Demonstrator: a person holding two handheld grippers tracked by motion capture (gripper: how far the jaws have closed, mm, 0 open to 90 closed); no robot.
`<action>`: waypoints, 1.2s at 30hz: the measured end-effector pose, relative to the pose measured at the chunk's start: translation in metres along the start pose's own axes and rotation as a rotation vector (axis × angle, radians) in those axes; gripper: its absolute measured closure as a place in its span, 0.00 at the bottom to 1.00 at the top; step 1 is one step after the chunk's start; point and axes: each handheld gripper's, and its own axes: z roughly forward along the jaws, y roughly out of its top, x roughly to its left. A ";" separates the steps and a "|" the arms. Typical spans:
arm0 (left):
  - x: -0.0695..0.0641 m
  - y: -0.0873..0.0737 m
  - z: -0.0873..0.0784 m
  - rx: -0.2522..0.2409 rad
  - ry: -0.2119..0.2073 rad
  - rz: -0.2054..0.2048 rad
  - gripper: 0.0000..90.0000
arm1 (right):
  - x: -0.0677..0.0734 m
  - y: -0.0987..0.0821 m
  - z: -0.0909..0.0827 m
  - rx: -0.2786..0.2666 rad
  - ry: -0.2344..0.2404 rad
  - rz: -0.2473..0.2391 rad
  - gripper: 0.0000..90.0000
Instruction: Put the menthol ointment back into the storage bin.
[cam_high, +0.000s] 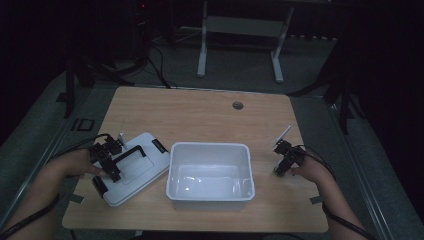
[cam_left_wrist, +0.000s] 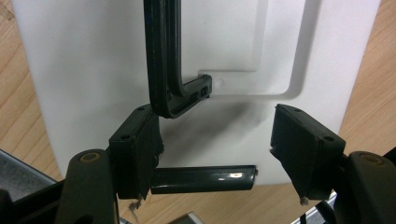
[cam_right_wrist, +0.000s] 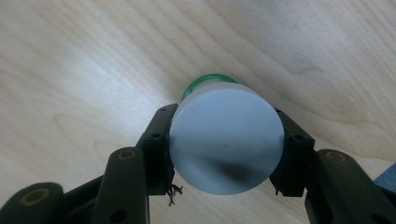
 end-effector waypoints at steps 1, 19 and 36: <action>0.000 0.000 -0.002 -0.007 -0.005 -0.001 0.37 | 0.000 0.000 -0.001 0.007 0.006 -0.008 0.55; -0.001 -0.001 -0.002 0.003 -0.006 0.000 0.36 | 0.023 -0.013 -0.033 0.022 0.032 -0.246 0.55; -0.002 0.000 -0.001 0.001 -0.005 0.003 0.36 | 0.071 -0.018 -0.084 -0.029 0.029 -0.454 0.55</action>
